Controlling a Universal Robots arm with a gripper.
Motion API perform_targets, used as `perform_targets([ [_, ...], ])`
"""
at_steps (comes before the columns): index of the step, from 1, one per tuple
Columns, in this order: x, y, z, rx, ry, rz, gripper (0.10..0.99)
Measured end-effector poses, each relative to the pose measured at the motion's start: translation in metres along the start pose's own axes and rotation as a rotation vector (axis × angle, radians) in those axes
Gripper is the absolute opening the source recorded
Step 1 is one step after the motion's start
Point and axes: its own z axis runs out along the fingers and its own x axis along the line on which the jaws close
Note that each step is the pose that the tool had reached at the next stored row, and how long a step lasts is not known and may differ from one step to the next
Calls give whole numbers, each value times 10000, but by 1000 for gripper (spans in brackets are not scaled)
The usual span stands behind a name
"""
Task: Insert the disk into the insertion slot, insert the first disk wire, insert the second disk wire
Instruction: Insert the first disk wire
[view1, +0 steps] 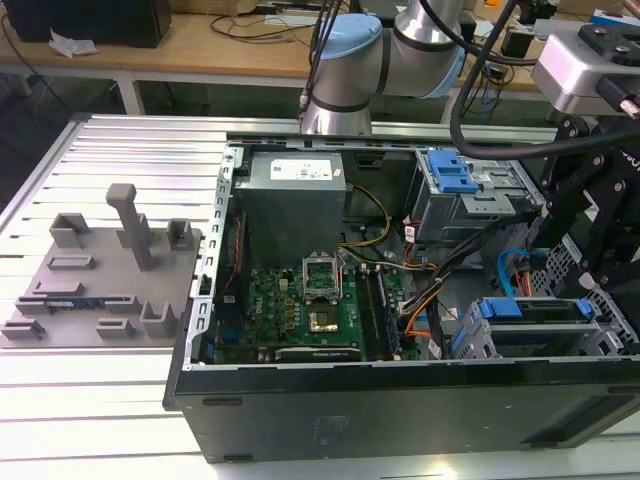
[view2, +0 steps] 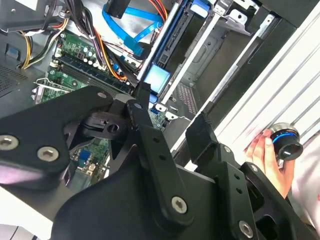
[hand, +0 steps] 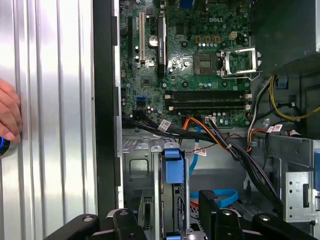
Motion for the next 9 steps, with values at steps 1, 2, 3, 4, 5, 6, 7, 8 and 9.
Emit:
perform_targets([
  [1, 0, 0, 0, 0, 0, 0, 561],
  [2, 0, 0, 1, 0, 1, 0, 561],
  [3, 0, 0, 1, 0, 0, 0, 561],
  [4, 0, 0, 1, 0, 0, 0, 561],
  [5, 0, 0, 1, 0, 0, 1, 561],
  [6, 0, 0, 2, 0, 0, 0, 561],
  [7, 0, 0, 2, 0, 0, 0, 561],
  [8, 0, 0, 2, 0, 0, 1, 561],
  [9, 0, 0, 2, 1, 0, 0, 561],
])
